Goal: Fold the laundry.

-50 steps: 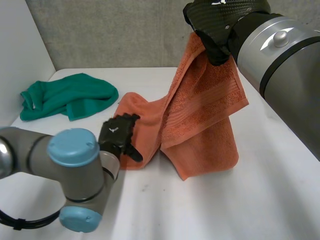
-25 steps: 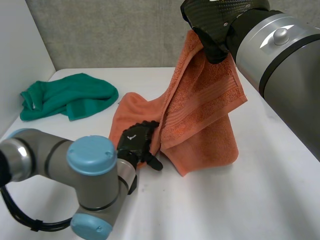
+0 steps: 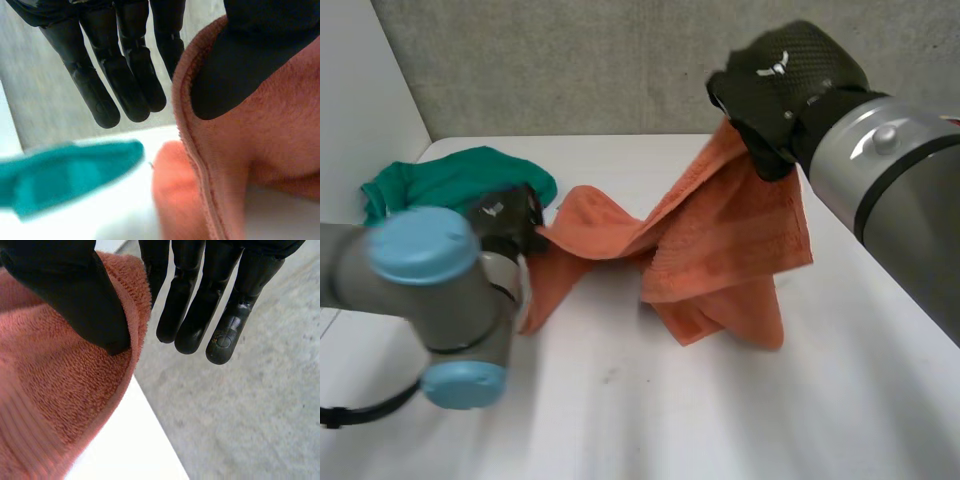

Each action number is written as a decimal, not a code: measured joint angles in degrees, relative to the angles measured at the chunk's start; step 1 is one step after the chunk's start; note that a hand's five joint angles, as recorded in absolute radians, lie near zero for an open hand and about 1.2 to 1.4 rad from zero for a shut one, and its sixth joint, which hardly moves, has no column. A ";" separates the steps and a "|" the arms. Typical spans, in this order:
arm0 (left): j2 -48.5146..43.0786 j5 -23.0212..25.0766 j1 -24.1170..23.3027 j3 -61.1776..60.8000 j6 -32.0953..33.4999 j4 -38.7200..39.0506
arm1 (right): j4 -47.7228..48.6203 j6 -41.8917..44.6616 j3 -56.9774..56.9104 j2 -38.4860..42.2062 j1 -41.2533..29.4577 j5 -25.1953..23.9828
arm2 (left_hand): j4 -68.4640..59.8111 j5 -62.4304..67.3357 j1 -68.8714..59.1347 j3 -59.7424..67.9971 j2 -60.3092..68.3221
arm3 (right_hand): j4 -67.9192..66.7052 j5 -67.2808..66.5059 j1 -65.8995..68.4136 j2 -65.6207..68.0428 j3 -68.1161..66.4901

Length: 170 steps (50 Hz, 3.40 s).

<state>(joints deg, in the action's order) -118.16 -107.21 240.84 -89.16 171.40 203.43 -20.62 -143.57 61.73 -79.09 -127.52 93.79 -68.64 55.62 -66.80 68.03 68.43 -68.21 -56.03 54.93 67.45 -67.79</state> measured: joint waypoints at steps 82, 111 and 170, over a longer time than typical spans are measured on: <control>5.31 16.99 6.59 -17.07 35.08 16.60 | 29.66 -13.72 34.32 15.02 17.73 -8.40 | -0.28 0.00 0.00 0.46 0.32 | 42.39 40.24 -32.47 -42.14 42.15; 5.04 17.03 7.85 -16.16 34.88 15.22 | 31.97 -16.05 50.79 7.47 32.03 -12.69 | -0.28 0.00 0.00 0.46 0.33 | 26.80 25.84 -18.76 -25.19 26.27; 7.86 16.93 11.69 -16.14 14.61 -8.24 | 30.76 -5.21 41.92 -3.24 38.93 -13.29 | 42.30 -39.00 41.33 -41.94 -42.25 | -0.05 -0.20 2.17 0.16 -0.08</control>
<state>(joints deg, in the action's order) -110.30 -90.28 252.53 -105.30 186.02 195.20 10.15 -148.78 103.65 -82.33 -88.59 80.50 -26.34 16.62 -25.47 26.09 26.18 -68.27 -56.23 57.10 67.62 -67.87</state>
